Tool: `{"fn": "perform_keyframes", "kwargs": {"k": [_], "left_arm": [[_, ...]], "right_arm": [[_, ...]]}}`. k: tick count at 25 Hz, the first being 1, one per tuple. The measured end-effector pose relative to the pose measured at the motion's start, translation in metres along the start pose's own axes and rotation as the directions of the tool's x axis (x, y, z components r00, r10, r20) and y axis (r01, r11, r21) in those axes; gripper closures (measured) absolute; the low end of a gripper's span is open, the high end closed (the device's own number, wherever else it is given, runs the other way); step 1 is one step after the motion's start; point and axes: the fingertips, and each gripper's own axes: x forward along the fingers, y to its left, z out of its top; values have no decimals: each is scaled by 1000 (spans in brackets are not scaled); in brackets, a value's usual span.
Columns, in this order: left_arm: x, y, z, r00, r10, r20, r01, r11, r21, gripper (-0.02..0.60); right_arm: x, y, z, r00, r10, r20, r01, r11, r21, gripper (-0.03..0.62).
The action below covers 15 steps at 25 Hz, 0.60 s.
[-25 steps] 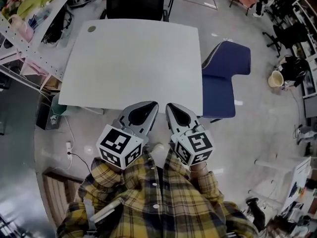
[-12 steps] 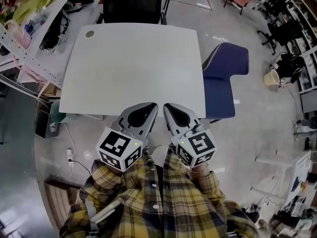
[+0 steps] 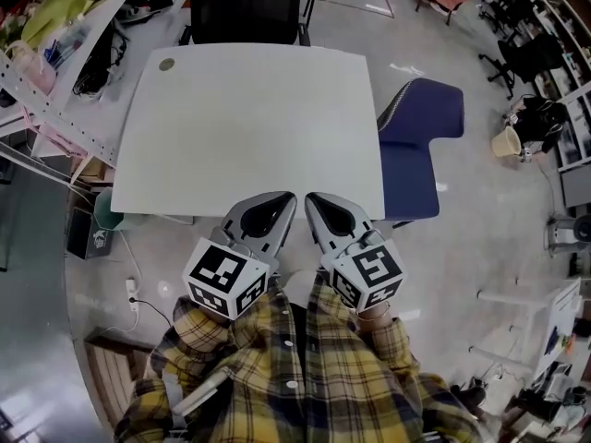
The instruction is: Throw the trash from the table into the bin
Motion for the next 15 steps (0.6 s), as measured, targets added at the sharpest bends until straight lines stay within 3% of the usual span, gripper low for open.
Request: {"fn": "perform_keyframes", "kwargs": {"k": [15], "left_arm": [[2, -8, -9, 1000, -21, -19, 21, 1000, -3, 572]], "right_arm": [[-6, 2, -8, 1000, -6, -13, 6, 1000, 2, 595]]}}
